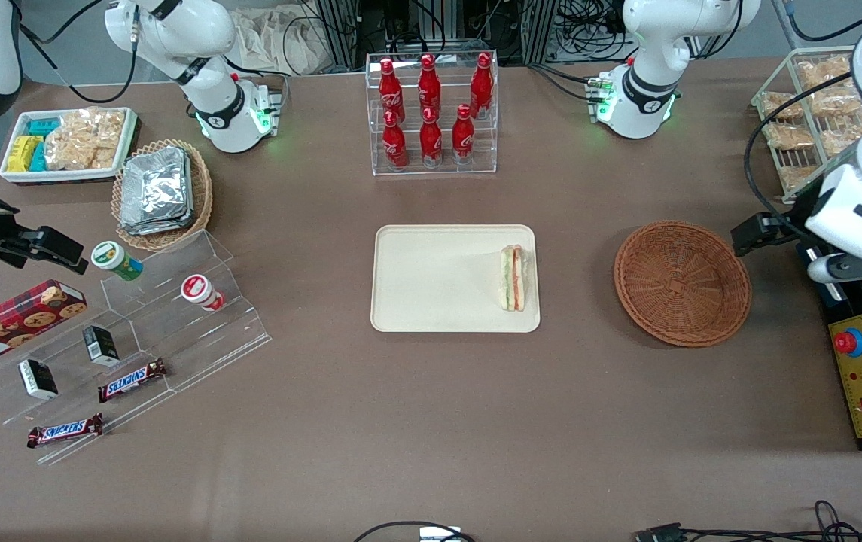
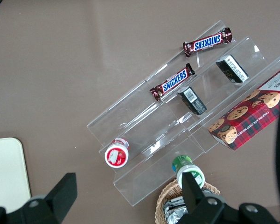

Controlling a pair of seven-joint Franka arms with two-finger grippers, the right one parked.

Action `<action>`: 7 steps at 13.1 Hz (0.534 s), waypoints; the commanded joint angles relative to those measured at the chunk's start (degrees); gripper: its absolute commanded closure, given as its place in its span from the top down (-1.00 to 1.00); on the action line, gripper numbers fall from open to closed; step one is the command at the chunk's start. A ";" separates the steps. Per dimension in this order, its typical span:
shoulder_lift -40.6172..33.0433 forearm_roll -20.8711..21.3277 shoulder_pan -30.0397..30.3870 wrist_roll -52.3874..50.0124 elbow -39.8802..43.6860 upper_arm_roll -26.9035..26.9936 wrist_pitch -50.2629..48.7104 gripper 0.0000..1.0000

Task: Place sandwich from basket to tray

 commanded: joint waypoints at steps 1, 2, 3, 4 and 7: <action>-8.08 -1.14 -1.29 0.79 -11.89 1.39 7.65 1.00; -8.62 -1.14 -1.29 0.61 -12.70 1.56 8.11 1.00; -8.28 -1.23 -1.37 0.35 -11.93 1.56 7.16 1.00; -8.01 -1.31 -1.29 0.35 -10.96 1.56 6.02 1.00; -8.01 -3.50 -1.29 0.26 -9.73 1.91 3.91 1.00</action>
